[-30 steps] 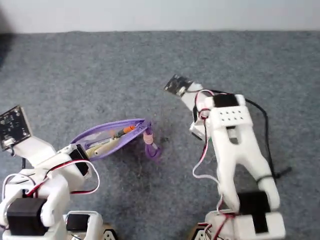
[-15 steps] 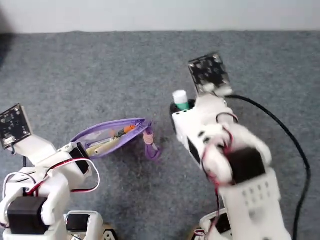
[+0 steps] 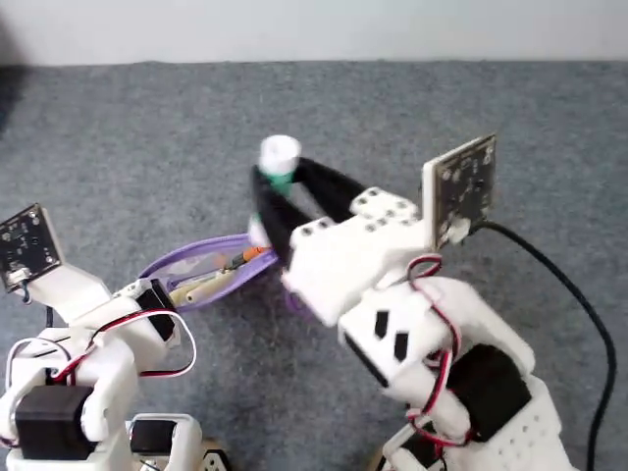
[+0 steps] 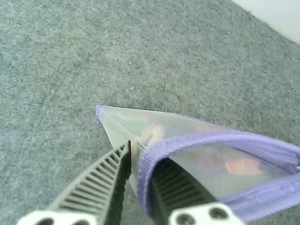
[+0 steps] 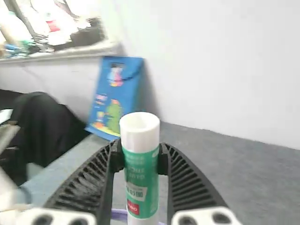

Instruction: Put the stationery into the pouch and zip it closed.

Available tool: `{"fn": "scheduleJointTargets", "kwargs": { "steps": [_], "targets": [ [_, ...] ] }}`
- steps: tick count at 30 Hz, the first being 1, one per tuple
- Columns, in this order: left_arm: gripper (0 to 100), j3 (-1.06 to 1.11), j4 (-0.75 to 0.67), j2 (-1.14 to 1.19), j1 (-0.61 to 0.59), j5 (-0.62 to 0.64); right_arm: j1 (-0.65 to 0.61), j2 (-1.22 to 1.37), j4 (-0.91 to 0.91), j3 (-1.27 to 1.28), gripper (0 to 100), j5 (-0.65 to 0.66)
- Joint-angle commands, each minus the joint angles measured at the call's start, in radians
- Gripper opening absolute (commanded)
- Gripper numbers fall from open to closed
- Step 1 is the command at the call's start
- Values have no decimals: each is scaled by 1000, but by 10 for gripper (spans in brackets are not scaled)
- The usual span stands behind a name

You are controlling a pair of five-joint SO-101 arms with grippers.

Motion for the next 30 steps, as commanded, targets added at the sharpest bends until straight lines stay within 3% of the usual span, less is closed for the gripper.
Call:
{"fn": "scheduleJointTargets", "kwargs": {
  "steps": [1,5,14,20,27,30],
  "targets": [
    [12,2,-25,8,-2,12,-104,-8,-51,11,8,-15],
    [12,2,-25,8,-2,12,-154,-8,-54,78,8,-15],
    [12,2,-25,5,-3,12,-154,-10,-262,301,8,-14],
    [12,2,-20,2,-6,12,-154,-18,-275,381,13,-9],
    [12,2,-20,2,-6,12,-154,-19,-185,376,190,-9],
    [12,2,-20,0,-6,12,-154,-21,-183,374,184,-9]
  ]
}}
